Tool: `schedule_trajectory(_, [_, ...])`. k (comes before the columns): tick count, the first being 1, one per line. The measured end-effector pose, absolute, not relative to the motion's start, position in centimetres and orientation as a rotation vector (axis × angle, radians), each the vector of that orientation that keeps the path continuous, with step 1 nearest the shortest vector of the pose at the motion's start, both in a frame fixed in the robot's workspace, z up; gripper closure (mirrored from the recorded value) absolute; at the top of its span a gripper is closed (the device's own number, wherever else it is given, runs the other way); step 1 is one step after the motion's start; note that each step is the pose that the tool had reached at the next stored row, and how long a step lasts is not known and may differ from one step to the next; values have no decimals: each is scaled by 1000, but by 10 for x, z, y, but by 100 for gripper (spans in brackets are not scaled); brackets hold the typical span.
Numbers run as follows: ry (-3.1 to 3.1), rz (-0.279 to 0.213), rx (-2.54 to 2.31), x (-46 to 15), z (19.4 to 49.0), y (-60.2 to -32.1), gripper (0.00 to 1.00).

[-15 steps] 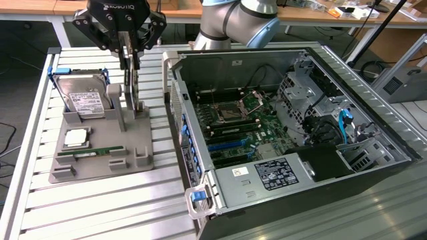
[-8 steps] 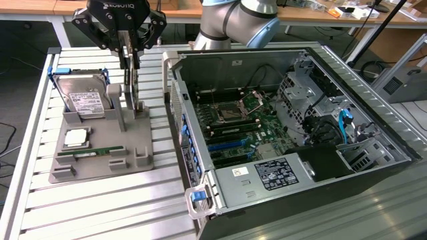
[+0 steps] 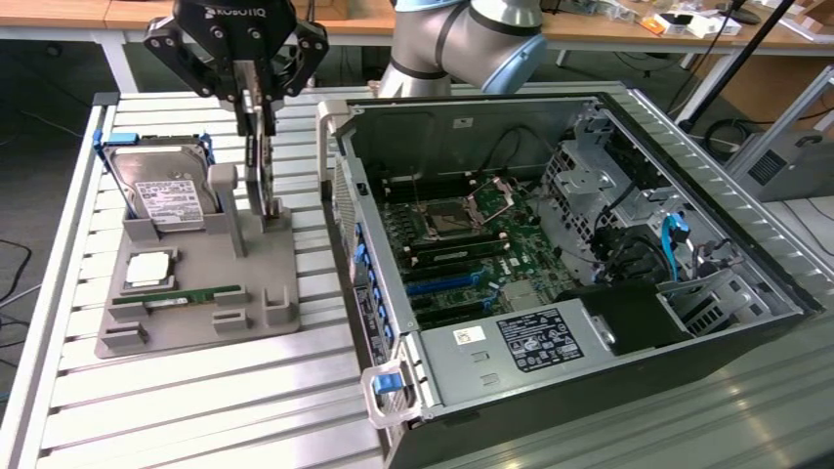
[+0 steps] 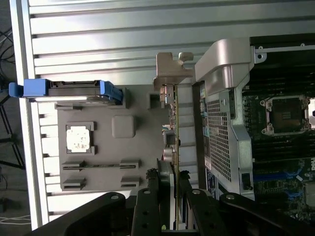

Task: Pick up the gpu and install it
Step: 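Pick up the gpu and move the gpu toward the slot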

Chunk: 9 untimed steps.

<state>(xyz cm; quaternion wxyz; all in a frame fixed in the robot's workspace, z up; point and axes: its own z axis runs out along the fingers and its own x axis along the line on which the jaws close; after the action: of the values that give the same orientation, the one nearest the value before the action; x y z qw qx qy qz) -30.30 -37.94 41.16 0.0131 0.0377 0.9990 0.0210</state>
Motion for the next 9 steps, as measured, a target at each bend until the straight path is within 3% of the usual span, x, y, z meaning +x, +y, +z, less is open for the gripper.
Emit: schedule_trajectory(9, [3112, 64, 118, -302, 416, -381, 73])
